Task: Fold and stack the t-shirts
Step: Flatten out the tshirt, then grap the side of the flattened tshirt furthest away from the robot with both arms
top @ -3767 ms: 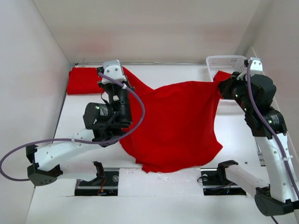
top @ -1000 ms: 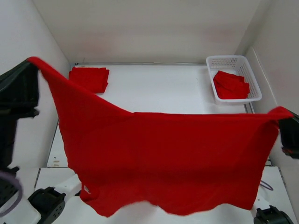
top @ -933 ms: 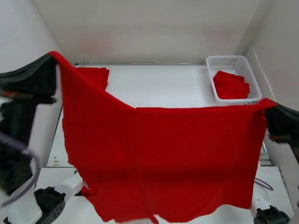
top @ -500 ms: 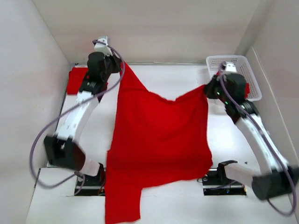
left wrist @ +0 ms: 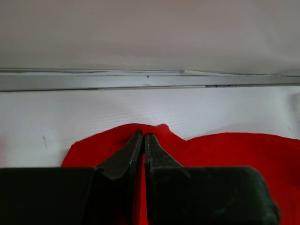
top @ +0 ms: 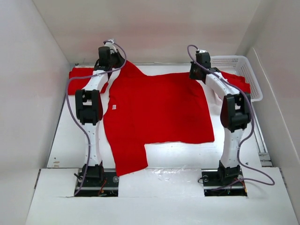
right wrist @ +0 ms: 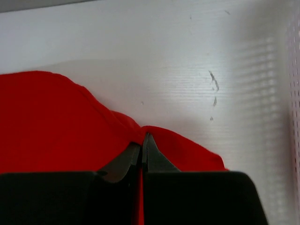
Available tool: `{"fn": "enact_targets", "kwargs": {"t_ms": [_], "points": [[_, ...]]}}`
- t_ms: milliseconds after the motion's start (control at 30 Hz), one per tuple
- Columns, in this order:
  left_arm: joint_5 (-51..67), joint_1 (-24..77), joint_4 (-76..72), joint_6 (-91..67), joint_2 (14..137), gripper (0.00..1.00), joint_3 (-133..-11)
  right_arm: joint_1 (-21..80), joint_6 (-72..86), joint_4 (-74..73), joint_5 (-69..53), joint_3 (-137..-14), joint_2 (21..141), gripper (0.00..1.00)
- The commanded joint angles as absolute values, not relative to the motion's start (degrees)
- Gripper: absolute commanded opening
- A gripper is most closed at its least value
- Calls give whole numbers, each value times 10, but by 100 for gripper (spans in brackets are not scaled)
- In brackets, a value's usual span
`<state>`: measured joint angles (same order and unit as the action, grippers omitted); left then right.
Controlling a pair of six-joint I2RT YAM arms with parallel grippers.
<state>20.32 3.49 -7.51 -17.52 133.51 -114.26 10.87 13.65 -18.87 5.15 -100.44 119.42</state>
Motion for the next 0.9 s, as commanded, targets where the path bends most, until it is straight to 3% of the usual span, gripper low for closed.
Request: {"fn": "enact_targets", "kwargs": {"t_ms": [0, 433, 867], "points": [[234, 32, -147, -184, 1299, 0, -1174, 105, 120, -198, 72, -1083, 1208, 0], [237, 32, -170, -171, 1200, 0, -1038, 83, 68, -192, 90, -1148, 1249, 0], [212, 37, -178, -199, 1061, 0, -841, 94, 44, -190, 121, -1078, 1194, 0]]}}
